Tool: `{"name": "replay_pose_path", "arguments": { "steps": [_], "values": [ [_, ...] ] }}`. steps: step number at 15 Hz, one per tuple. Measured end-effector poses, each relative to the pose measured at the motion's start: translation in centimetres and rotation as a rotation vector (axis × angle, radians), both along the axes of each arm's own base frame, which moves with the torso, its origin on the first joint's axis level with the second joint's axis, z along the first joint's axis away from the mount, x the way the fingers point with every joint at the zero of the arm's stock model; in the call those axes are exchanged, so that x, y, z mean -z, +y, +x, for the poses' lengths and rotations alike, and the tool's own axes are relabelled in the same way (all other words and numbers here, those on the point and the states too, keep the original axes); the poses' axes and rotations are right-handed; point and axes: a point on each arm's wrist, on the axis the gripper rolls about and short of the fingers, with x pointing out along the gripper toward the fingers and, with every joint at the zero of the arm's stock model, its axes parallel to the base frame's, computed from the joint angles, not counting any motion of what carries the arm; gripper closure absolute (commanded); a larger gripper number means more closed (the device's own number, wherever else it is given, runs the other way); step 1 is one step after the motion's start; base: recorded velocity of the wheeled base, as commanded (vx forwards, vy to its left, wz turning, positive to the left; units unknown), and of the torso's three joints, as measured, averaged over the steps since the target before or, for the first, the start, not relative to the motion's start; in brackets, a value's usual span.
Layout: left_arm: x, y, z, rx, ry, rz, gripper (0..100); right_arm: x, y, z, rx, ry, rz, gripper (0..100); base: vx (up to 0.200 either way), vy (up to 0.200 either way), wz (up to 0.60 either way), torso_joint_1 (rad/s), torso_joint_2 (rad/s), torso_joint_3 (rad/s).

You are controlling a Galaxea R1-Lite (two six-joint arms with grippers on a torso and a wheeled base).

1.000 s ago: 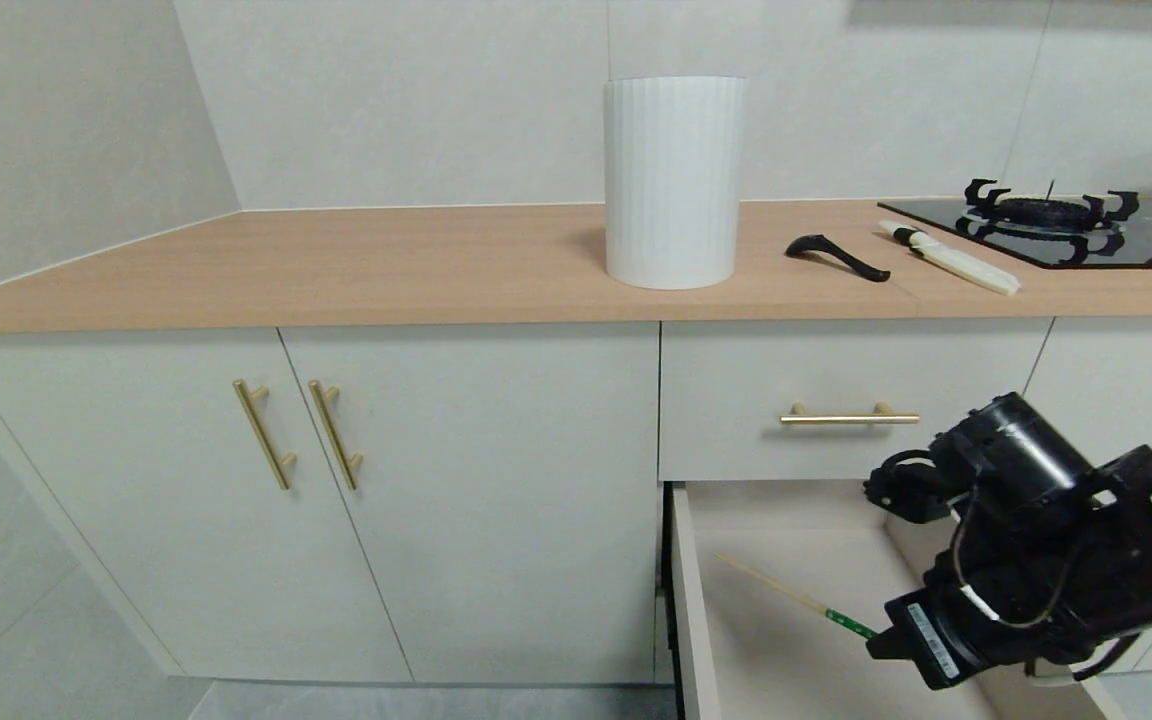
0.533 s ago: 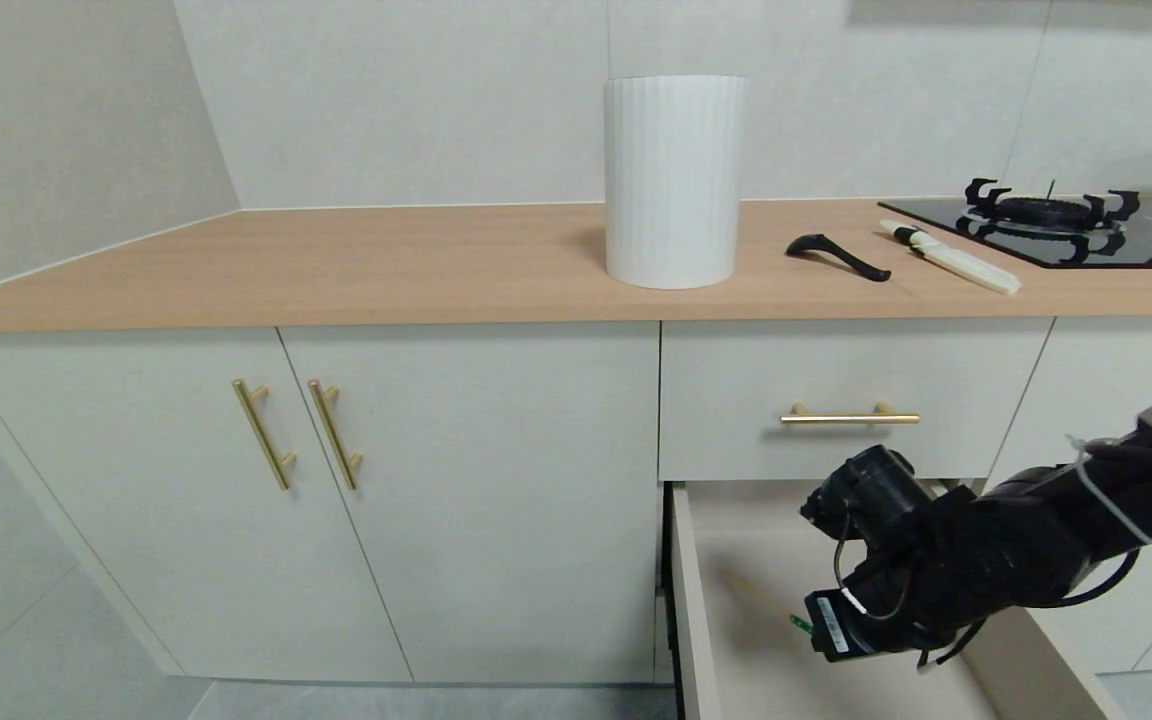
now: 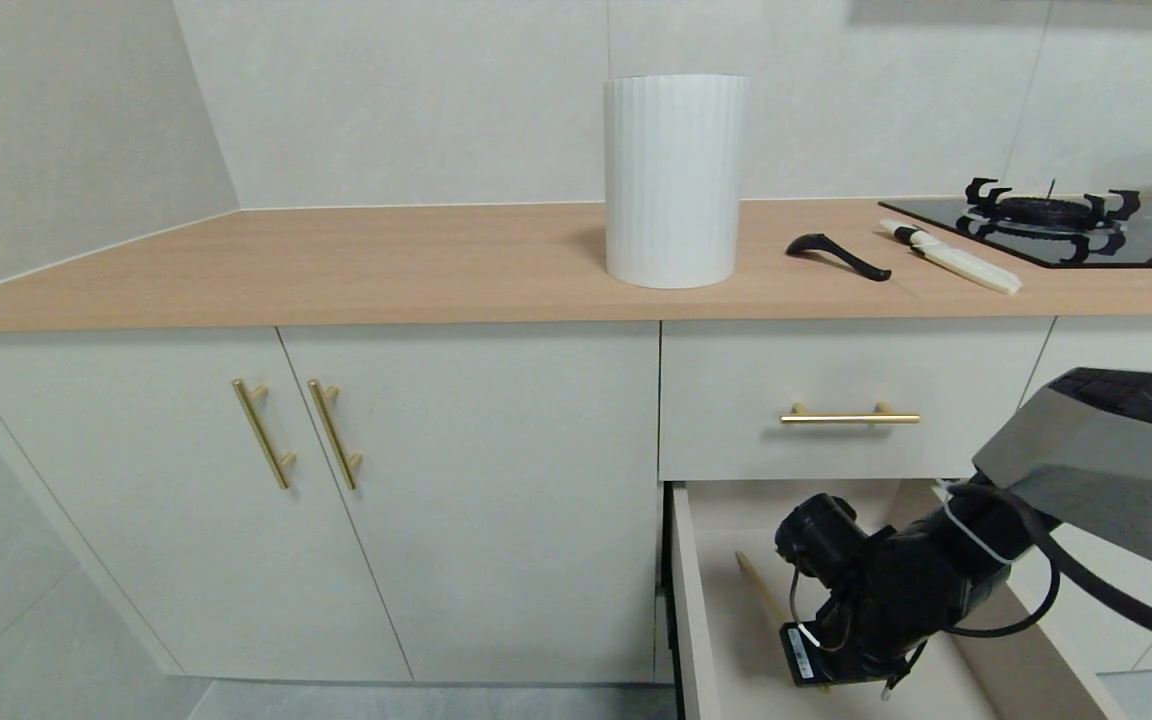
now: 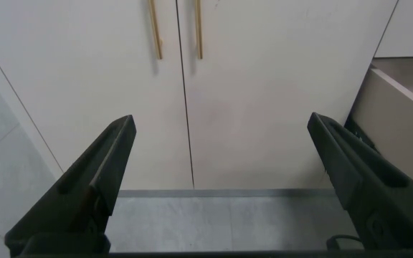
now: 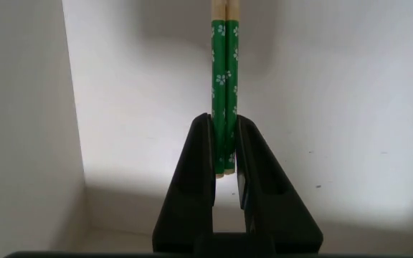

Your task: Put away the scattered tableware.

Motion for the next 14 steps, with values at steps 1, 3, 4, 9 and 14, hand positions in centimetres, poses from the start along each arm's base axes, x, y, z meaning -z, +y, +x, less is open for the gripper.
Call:
{"name": "replay_pose_path", "arguments": {
  "steps": [1, 3, 4, 9, 14],
  "values": [
    [0.0, 0.0, 0.0, 0.001, 0.0, 0.0, 0, 0.4, 0.2, -0.1, -0.002, 0.003, -0.014, 100, 0.0, 0.0, 0.0, 0.0, 0.0, 0.0],
    [0.0, 0.0, 0.0, 0.0, 0.0, -0.001, 0, 1.2, 0.7, -0.1, 0.011, -0.019, -0.047, 100, 0.0, 0.0, 0.0, 0.0, 0.0, 0.0],
    [0.0, 0.0, 0.0, 0.001, 0.0, -0.001, 0, 1.5, 0.9, 0.0, 0.019, -0.033, -0.055, 100, 0.0, 0.0, 0.0, 0.0, 0.0, 0.0],
    [0.0, 0.0, 0.0, 0.0, 0.0, -0.001, 0, 2.3, 1.0, 0.0, 0.019, -0.023, -0.066, 100, 0.0, 0.0, 0.0, 0.0, 0.0, 0.0],
    [0.0, 0.0, 0.0, 0.0, 0.0, -0.001, 0, 2.4, 1.0, 0.0, 0.02, -0.019, -0.068, 100, 0.0, 0.0, 0.0, 0.0, 0.0, 0.0]
  ]
}}
